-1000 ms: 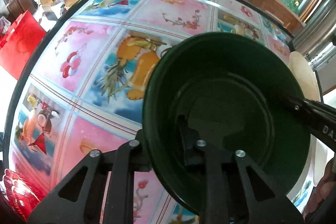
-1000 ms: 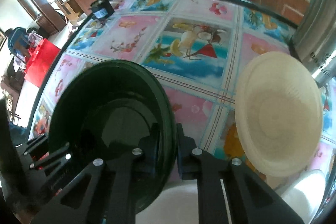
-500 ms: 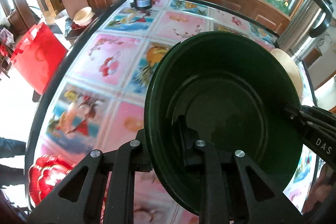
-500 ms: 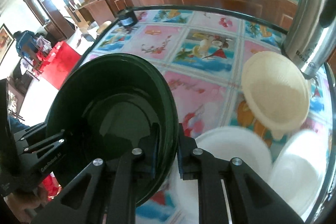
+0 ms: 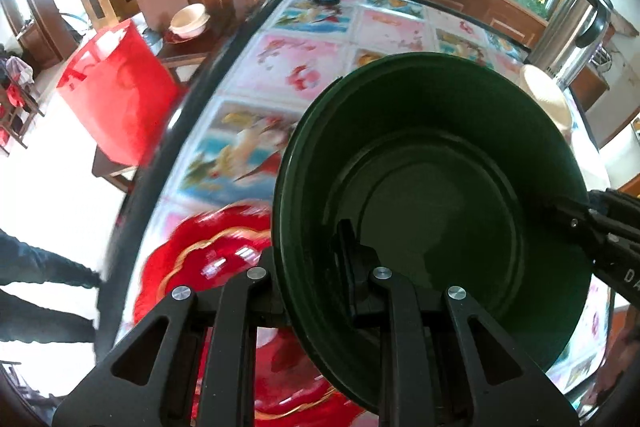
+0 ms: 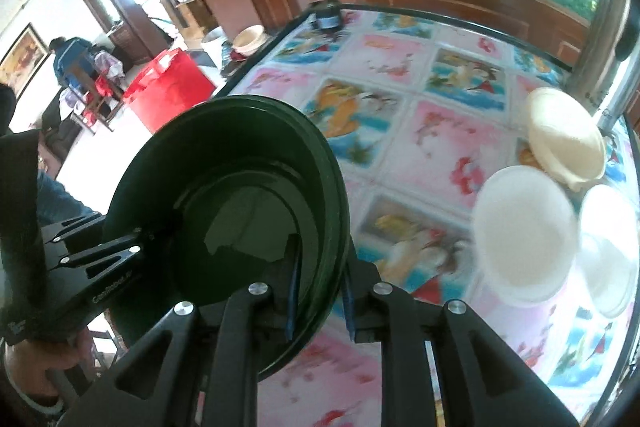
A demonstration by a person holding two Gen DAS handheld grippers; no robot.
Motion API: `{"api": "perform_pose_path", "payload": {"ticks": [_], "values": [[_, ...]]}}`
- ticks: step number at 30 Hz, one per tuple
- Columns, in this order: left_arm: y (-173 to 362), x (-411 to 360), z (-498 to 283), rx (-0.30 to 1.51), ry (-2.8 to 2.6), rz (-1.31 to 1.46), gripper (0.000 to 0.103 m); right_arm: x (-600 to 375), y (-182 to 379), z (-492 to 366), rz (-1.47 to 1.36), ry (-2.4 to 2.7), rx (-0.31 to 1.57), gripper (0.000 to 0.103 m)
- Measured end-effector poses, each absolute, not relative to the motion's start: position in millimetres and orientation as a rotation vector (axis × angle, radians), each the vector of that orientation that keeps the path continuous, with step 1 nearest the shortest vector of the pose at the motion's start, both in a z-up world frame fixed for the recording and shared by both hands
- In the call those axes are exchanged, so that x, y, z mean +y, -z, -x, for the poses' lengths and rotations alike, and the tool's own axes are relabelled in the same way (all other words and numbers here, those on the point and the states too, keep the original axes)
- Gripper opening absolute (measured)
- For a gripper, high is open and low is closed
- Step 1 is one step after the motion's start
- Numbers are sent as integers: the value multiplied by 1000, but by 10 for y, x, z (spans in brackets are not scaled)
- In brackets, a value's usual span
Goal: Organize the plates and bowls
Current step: 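Lift the green basin with both grippers and carry it over the red plates, then lower the green basin onto the red plate stack and open both grippers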
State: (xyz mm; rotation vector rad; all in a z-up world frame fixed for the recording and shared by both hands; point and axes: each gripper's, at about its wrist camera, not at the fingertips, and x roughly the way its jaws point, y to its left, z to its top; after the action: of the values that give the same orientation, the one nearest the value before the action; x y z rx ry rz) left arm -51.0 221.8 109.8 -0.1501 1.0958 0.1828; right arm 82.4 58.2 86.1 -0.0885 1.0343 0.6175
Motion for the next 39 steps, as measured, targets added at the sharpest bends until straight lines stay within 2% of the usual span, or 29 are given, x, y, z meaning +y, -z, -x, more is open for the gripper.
{"api": "perform_pose_path", "payload": {"ticks": [14,25,39], "values": [[-765,2862,1168,1151,-247,136,18,1390,-578,-168,167,-697,1093,23],[-578,2950,1211,1134,-267,83,18,1587,-261,41,203,-676,1152,24],[-464,3030,1252,1112,-270,85,20,1695,-187,38,218,-678,1175,24]]}}
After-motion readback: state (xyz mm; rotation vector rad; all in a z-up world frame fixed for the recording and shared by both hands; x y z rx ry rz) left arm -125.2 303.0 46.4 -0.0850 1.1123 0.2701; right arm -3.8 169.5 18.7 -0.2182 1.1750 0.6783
